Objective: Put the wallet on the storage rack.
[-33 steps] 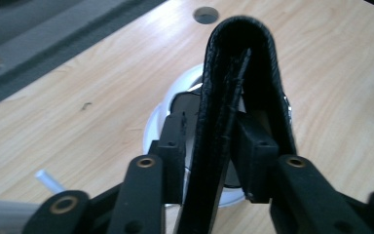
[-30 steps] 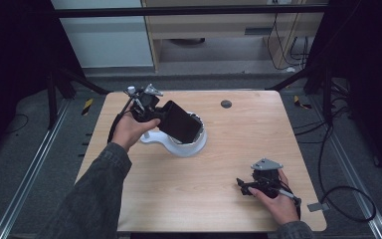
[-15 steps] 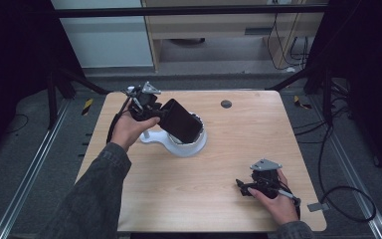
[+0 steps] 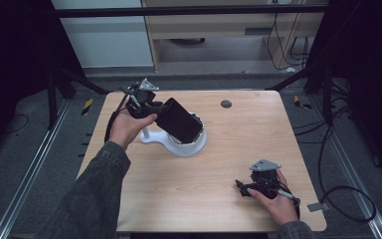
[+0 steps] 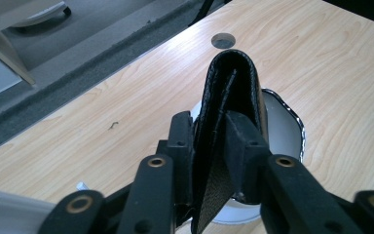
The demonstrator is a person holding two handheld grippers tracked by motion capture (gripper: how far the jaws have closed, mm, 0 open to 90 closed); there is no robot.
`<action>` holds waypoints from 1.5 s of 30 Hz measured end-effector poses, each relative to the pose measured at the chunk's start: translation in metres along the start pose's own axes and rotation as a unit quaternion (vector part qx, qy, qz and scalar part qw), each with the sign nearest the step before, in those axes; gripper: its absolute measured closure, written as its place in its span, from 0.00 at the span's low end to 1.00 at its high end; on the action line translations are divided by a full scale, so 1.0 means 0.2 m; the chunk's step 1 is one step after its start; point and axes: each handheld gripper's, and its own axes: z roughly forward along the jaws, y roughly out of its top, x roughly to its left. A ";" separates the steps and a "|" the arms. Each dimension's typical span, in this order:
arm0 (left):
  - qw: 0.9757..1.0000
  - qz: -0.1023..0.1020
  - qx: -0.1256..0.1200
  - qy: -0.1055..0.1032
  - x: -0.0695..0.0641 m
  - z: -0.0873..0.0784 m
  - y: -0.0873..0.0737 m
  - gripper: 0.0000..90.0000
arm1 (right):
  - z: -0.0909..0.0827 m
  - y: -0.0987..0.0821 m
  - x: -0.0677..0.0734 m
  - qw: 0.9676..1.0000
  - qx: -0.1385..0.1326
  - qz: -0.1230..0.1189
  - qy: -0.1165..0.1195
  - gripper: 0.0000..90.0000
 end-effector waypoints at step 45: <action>0.998 0.009 -0.057 0.006 -0.01 -0.14 0.02 0.58 | 0.00 0.00 0.00 1.000 0.001 0.000 0.001 0.07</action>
